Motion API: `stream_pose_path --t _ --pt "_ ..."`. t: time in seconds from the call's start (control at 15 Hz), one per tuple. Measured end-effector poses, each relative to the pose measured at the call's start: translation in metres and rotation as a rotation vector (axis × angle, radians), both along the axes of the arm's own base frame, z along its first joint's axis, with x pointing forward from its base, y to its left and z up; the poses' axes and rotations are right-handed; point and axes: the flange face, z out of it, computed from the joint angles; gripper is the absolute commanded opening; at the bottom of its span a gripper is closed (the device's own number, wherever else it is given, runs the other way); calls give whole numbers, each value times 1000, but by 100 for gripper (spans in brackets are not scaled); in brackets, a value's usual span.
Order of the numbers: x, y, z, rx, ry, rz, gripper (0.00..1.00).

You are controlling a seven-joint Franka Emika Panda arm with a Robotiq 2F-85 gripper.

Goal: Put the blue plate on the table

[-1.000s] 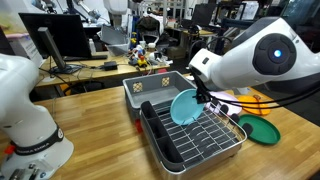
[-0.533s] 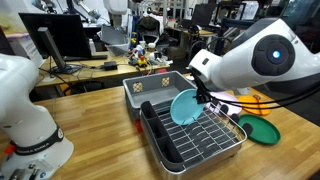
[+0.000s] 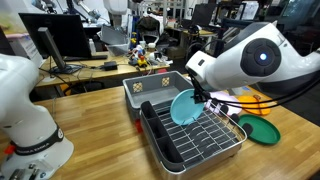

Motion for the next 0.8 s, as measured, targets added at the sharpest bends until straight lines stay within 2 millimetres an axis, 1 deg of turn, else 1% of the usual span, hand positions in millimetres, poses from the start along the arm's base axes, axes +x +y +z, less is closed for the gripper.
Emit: stream_pose_path --t 0.33,0.53,0.67,0.73,0.8 --pt "12 1 0 10 -7 -11 99" --pt "15 -2 0 8 -9 -18 100" --pt "15 -4 -1 6 -8 -21 98" --pt "16 -4 -2 5 -7 -22 91" --pt "16 -5 -3 5 -6 -23 76"
